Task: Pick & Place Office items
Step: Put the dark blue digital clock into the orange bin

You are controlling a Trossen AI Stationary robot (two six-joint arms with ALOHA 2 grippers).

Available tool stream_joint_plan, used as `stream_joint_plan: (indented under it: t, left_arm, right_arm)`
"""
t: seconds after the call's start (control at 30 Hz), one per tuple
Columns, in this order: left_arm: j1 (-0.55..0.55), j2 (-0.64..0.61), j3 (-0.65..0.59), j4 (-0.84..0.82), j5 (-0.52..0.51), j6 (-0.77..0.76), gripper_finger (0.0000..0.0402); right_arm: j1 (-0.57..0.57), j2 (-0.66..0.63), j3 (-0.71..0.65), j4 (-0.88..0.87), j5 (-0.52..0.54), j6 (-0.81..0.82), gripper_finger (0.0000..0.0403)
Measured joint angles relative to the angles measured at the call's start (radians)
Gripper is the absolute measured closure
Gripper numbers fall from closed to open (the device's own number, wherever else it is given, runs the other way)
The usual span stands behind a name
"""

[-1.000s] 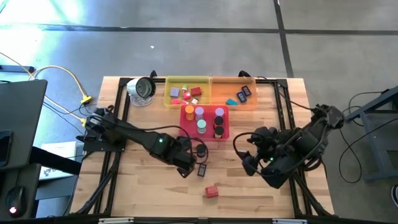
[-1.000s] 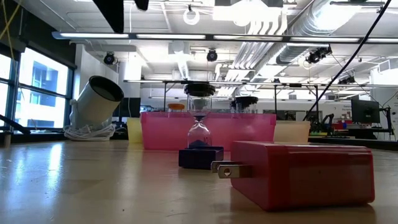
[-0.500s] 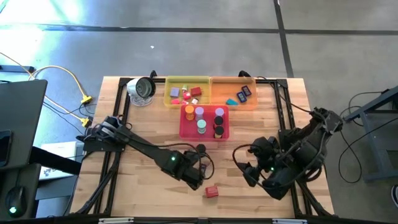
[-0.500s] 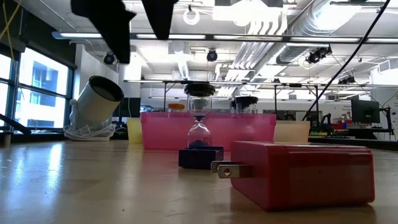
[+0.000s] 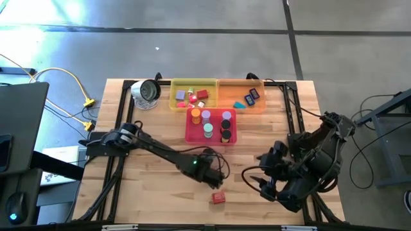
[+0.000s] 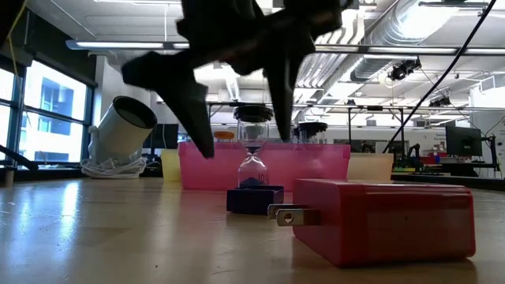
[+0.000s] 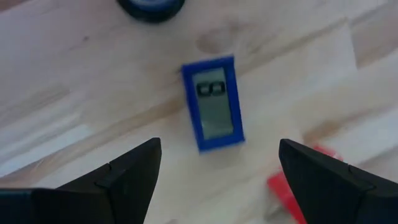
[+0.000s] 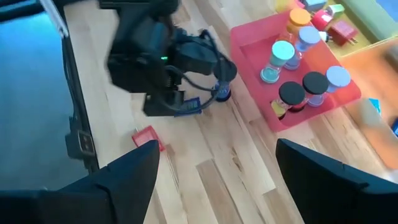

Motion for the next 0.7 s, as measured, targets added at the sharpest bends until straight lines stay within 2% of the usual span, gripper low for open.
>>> stream_joint_plan:
  t: [0.17, 0.7]
  left_arm:
    - [0.025, 0.031, 0.000, 0.013, 0.029, -0.041, 0.0084]
    - [0.033, 0.042, 0.000, 0.038, 0.017, -0.055, 0.0084]
  right_arm:
    - [0.000, 0.000, 0.000, 0.000, -0.033, -0.050, 0.0092]
    - [0.017, 0.000, 0.000, -0.001, -0.032, -0.073, 0.0092]
